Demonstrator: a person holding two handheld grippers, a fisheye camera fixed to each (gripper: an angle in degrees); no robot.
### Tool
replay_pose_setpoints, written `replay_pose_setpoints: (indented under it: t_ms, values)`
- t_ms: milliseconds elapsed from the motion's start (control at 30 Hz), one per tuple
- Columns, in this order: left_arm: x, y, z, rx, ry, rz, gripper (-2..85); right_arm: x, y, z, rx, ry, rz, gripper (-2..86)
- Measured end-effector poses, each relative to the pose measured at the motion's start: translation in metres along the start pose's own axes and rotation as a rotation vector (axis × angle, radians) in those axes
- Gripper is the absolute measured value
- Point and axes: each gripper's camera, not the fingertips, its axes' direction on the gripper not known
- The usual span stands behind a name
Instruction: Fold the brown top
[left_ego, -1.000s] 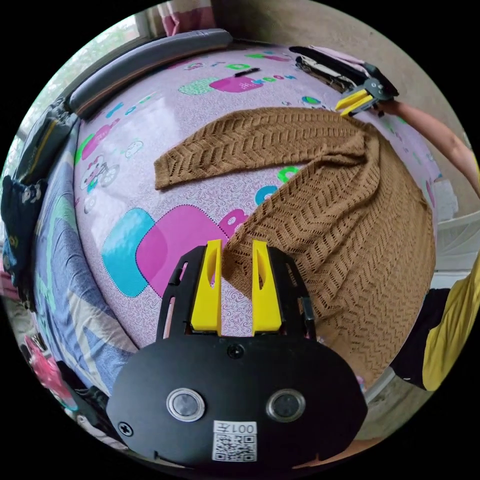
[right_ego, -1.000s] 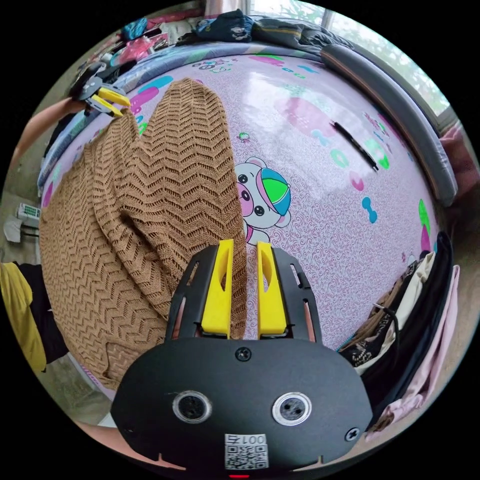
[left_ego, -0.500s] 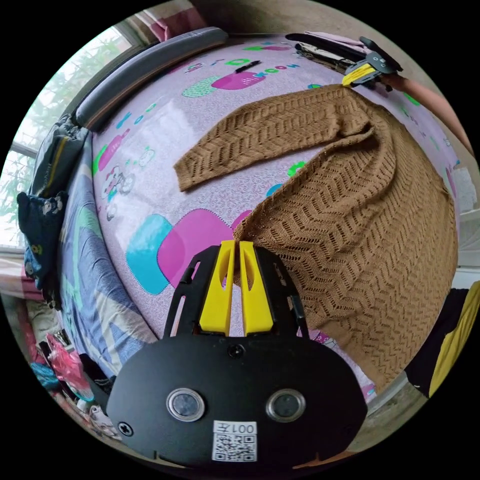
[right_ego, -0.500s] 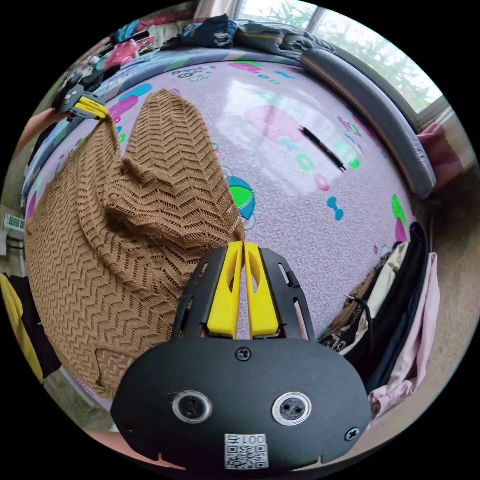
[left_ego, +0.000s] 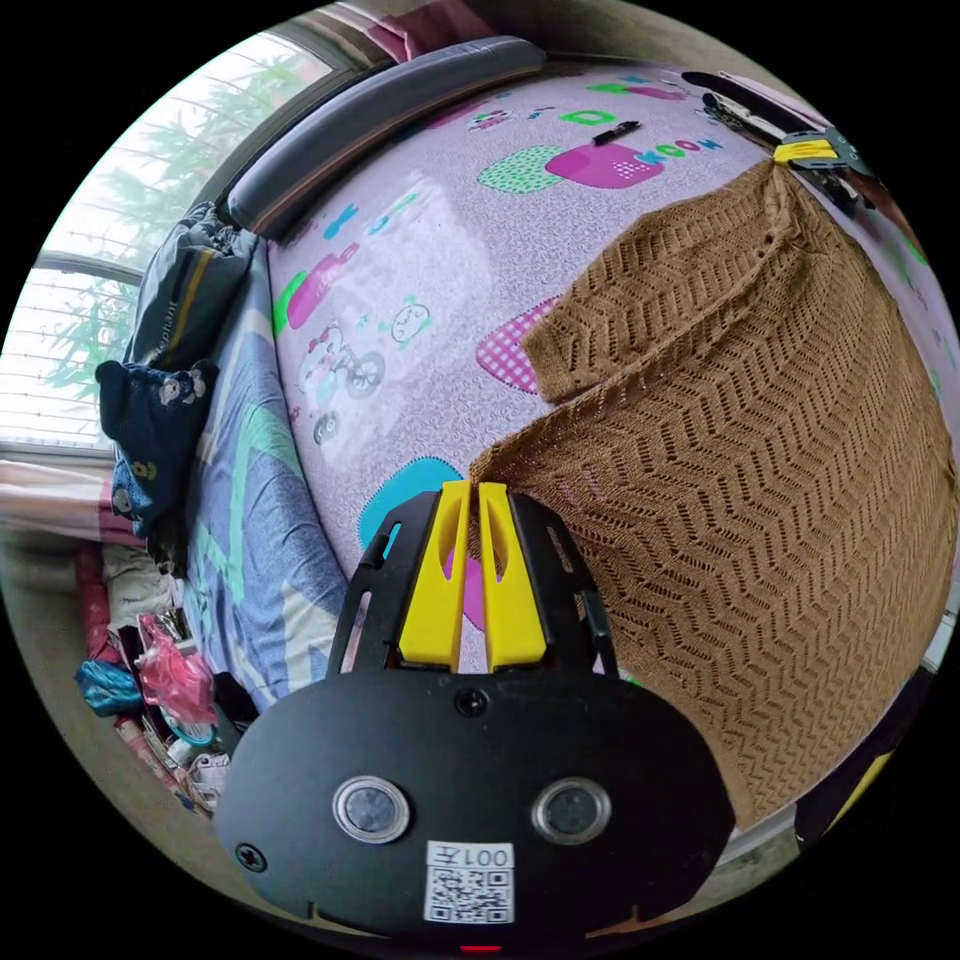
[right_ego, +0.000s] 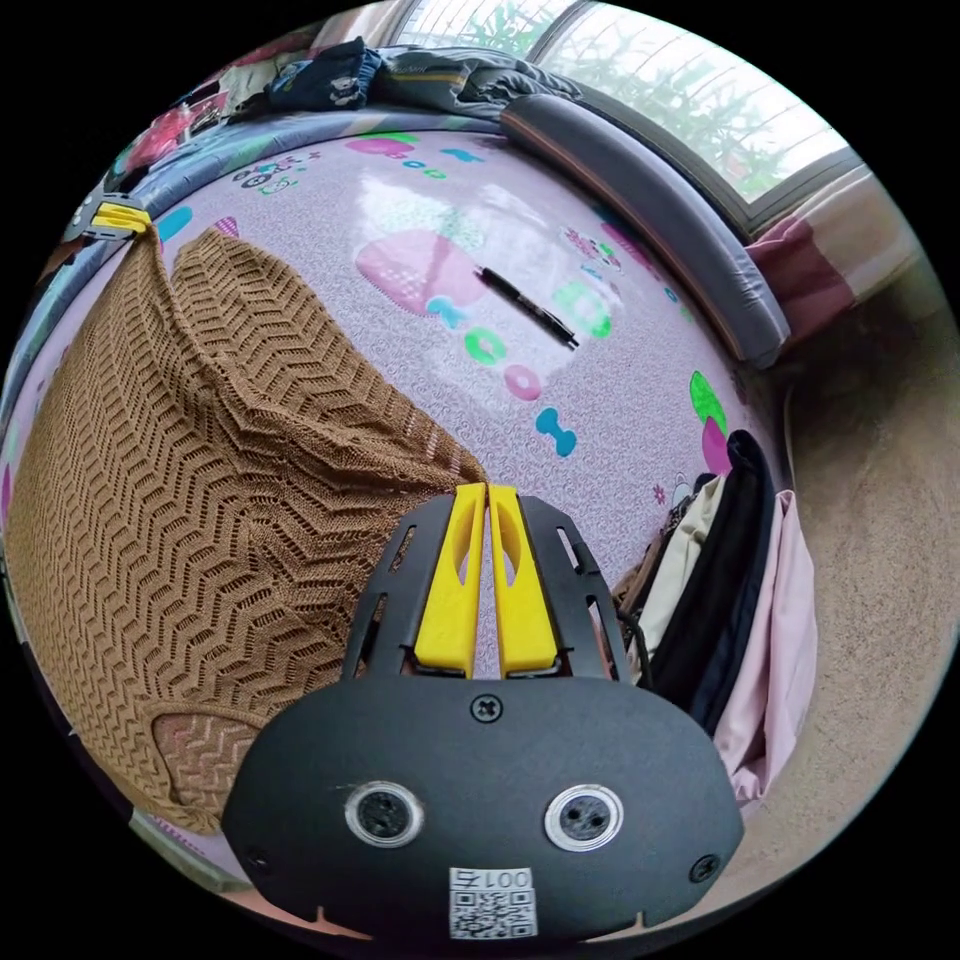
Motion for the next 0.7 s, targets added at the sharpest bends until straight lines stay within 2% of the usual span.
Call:
replay_pose_setpoints:
  t_ms: [367, 500, 700]
  values:
    - [-0.014, 0.009, 0.014, -0.002, -0.083, -0.145, -1.4, 0.015, 0.015, 0.002, 0.057, 0.109, 0.151, 0.0]
    - [-0.007, 0.022, 0.043, -0.036, 0.001, -0.199, -0.8, 0.008, 0.028, 0.029, -0.015, 0.057, 0.202, 0.3]
    - [-0.011, 0.058, 0.072, 0.023, 0.158, -0.315, 4.3, 0.017, 0.067, 0.046, 0.058, -0.073, 0.342, 0.7]
